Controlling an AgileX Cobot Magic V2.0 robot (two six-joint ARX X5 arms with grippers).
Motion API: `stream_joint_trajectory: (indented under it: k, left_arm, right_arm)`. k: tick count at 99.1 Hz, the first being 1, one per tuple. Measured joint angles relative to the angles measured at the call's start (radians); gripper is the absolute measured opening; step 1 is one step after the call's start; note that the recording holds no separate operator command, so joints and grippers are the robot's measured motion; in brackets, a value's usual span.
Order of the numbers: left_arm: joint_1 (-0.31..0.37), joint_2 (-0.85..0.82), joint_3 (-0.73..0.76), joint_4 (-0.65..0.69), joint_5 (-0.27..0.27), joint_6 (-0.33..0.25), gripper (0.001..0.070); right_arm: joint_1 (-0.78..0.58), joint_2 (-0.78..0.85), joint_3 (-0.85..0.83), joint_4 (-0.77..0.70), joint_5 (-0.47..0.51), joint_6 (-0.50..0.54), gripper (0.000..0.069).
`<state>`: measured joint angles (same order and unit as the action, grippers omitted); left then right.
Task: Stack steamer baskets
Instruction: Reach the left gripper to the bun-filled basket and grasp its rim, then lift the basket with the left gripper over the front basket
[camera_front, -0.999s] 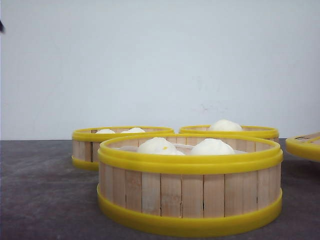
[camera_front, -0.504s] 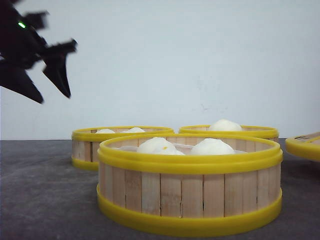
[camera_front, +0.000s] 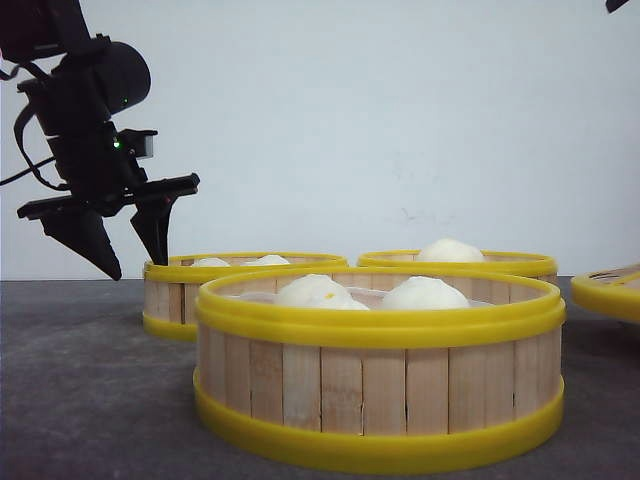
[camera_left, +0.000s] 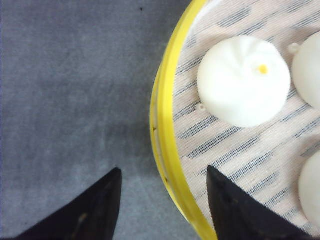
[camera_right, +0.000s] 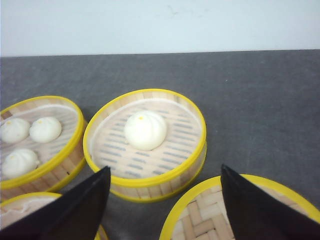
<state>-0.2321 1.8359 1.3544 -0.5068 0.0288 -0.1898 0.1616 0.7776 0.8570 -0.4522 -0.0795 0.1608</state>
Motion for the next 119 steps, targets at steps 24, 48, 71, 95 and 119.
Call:
stream_joint_trajectory:
  k: [24,48,71,95,119]
  left_arm:
    - [-0.009,0.029,0.011,0.016,-0.006,-0.013,0.0124]
    - [-0.004,0.031,0.012,0.032,-0.031,-0.033,0.0028]
    - [0.010,0.031,0.018,0.023,-0.022,-0.036,0.0026]
    - [0.112,-0.084,0.017,0.002,0.066,-0.039,0.0025]
    - [0.192,-0.339,0.023,-0.112,0.215,-0.005,0.0025]
  right_arm:
    - [0.016,0.025,0.000,0.000,0.000,0.000,0.0434]
    - [0.016,0.026,0.000,0.000,0.000,0.000,0.0434]
    - [0.016,0.026,0.000,0.000,0.000,0.000,0.0434]
    - [0.016,0.026,0.000,0.000,0.001,0.000,0.0434]
    - [0.016,0.025,0.000,0.017,0.000,0.000,0.0434]
